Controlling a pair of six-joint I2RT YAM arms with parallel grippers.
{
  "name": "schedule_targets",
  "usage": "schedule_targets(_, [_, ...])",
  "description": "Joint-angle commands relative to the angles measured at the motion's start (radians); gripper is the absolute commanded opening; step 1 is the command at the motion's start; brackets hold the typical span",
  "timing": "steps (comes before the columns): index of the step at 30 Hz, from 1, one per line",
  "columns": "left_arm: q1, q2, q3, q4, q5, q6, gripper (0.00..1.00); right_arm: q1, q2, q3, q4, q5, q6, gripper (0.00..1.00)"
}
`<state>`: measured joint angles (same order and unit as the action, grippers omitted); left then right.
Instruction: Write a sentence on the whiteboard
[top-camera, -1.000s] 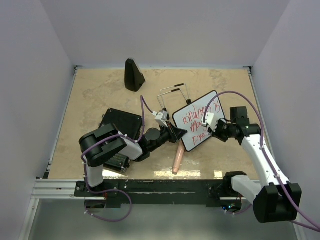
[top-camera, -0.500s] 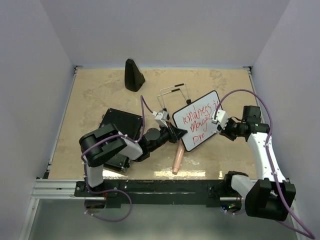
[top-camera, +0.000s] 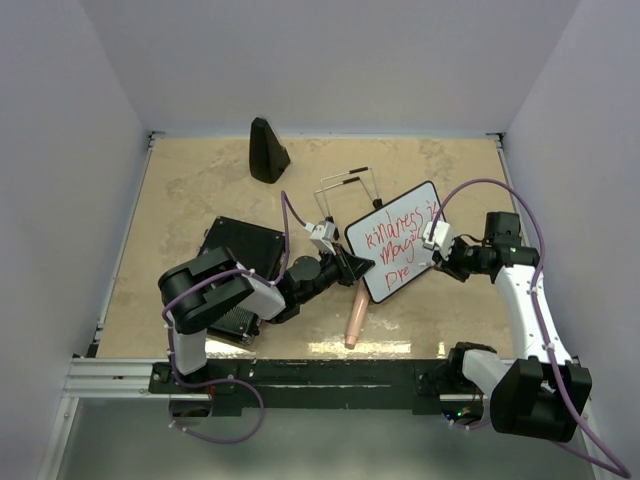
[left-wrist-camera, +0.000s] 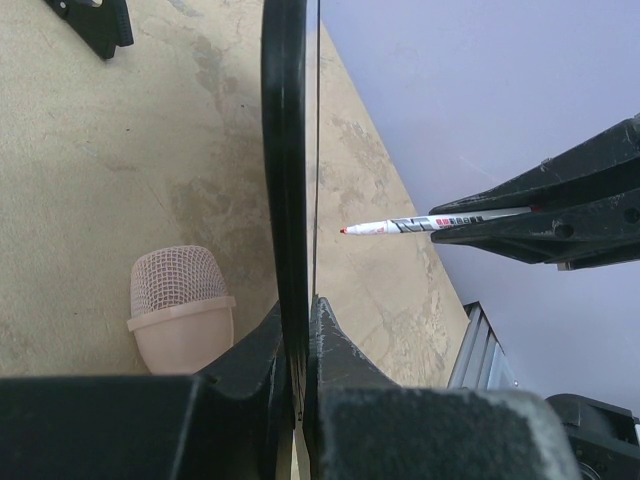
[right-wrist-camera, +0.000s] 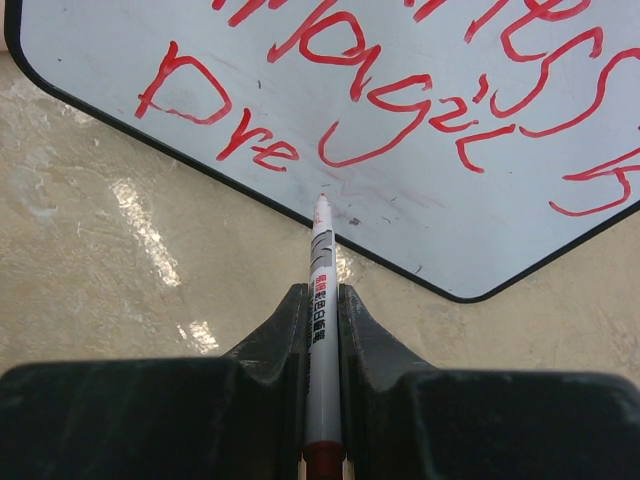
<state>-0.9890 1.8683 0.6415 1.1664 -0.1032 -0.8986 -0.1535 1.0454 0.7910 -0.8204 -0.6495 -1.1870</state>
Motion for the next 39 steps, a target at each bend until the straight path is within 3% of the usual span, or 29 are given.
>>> schedule_targets(1, [-0.005,0.0,0.017,0.107,0.023,0.012,0.0,-0.001,0.004,0.004,0.035,-0.039,0.012,0.0])
schedule_targets(39, [-0.007,0.014,0.033,0.105,0.03,0.009,0.0,0.035,0.077,-0.003,0.046,-0.068,0.012,0.0])
